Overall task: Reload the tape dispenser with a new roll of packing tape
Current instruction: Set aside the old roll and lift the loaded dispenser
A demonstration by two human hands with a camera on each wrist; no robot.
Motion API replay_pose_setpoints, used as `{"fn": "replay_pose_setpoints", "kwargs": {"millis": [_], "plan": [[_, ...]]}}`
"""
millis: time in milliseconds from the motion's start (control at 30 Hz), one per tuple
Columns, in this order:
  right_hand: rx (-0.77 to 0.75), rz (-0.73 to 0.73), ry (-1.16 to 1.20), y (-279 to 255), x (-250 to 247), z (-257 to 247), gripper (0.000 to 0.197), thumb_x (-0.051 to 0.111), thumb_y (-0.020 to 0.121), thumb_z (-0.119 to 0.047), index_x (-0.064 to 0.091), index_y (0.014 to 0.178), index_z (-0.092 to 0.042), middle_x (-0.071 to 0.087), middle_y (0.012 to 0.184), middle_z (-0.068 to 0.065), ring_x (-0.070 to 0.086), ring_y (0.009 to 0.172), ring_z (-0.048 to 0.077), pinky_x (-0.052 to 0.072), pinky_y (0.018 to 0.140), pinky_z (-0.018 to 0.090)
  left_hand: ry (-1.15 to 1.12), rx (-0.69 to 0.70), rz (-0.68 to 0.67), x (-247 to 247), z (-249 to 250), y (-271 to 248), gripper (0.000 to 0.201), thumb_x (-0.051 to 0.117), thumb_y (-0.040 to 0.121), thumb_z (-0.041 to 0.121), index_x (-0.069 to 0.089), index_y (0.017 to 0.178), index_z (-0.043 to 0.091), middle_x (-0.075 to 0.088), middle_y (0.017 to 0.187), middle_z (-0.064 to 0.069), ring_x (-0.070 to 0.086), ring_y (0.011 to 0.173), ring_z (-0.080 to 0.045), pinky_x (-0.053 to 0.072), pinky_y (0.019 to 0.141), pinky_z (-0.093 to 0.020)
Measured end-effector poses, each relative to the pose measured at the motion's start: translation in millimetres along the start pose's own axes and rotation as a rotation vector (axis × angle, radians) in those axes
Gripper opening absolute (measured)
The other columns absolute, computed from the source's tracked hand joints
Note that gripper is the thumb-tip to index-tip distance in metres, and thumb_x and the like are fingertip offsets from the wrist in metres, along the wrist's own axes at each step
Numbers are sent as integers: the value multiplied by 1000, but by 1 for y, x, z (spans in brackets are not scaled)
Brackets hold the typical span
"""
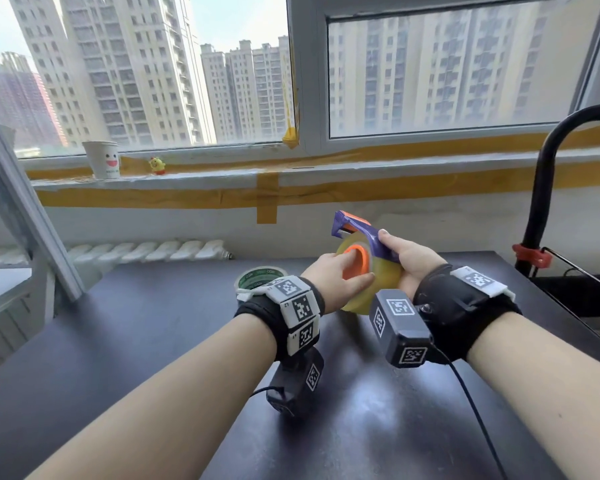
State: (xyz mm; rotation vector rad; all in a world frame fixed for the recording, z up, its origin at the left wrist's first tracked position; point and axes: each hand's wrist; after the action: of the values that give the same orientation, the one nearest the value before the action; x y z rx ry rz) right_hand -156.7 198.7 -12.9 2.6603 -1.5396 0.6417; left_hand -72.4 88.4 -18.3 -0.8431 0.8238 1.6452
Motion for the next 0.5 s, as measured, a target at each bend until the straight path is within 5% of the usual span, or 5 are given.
{"fn": "replay_pose_setpoints", "kwargs": {"millis": [67,267,433,500], "plan": [[12,24,33,3,3,0,31,49,94,-32,59,107,-6,63,90,15,61,72,28,54,59,33,11,-1,-19,0,-3,2,40,49,90,46,55,96,6,56,113,-16,52,108,-31,38,84,-30],[53,31,100,13,13,5,34,46,96,-33,59,78,-6,66,48,9,64,38,22,53,39,29,72,-5,-3,-1,-15,-4,76,40,47,63,64,97,11,51,125,-9,49,117,-27,42,101,-32],[88,8,113,19,17,6,41,39,98,-36,57,77,-6,66,45,11,64,36,22,49,54,37,198,-8,4,-7,-25,2,29,62,75,41,58,89,15,52,118,-13,51,110,-35,45,95,-41],[94,10,99,20,16,5,42,38,98,-37,58,83,-3,67,49,14,64,36,24,52,50,37,231,-5,-19,-6,-24,5,29,61,81,35,58,100,13,56,115,-14,54,107,-36,46,93,-41]]}}
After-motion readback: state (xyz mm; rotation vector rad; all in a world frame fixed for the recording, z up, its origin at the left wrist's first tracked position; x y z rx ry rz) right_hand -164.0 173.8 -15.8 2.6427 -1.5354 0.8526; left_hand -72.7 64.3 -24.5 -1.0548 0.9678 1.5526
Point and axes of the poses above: each hand's wrist, its own y-axis towards the middle knuckle, its own x-axis out of the palm, z = x × y
